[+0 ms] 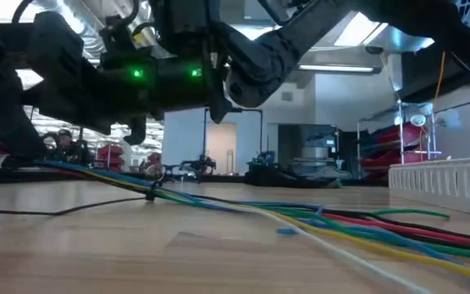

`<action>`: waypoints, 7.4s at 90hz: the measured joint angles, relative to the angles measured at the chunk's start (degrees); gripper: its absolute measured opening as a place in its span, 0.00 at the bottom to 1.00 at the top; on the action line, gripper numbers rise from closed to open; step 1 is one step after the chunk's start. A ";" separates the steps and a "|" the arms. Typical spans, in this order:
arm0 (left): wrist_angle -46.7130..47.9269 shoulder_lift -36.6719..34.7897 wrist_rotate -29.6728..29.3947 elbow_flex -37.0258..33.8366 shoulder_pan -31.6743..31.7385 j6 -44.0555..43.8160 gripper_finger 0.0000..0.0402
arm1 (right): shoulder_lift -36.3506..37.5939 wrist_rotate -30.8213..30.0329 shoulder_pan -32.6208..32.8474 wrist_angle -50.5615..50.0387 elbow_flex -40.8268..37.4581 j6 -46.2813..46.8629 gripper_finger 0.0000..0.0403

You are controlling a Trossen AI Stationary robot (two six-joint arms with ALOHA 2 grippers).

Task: Ziptie cables
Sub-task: Wrap the zip tie on the cables

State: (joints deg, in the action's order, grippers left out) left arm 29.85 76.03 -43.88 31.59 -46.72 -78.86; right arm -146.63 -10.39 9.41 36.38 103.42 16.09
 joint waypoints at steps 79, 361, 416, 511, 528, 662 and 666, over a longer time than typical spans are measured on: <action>-12.18 16.32 -2.65 -0.13 -6.63 -8.20 0.01 | 5.41 -13.77 -4.59 -9.46 -0.02 -14.16 0.00; -19.58 14.61 -3.46 -0.17 -4.15 2.90 0.32 | 21.72 -8.99 3.95 -40.97 -14.61 -0.02 0.35; -21.00 3.96 6.01 -0.09 -2.55 28.83 0.34 | 10.75 -2.48 5.99 -5.78 -20.95 -7.77 0.36; -27.98 9.68 12.19 -0.02 5.79 55.68 0.32 | 11.80 -0.16 5.99 -7.96 -21.18 -5.65 0.35; -30.27 9.63 12.21 0.00 5.97 65.51 0.32 | 20.21 -0.34 5.95 -18.48 -21.00 -9.13 0.35; -31.70 -3.45 9.11 1.70 16.78 64.75 0.00 | 20.81 -7.82 8.45 12.19 -41.92 -4.32 0.35; -31.71 -3.45 9.09 1.70 16.93 64.70 0.00 | 18.66 -8.18 8.30 11.74 -38.74 -4.48 0.35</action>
State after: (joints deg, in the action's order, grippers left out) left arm -1.85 72.58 -34.79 33.30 -29.79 -14.16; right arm -127.97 -18.57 17.71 48.12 64.67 11.62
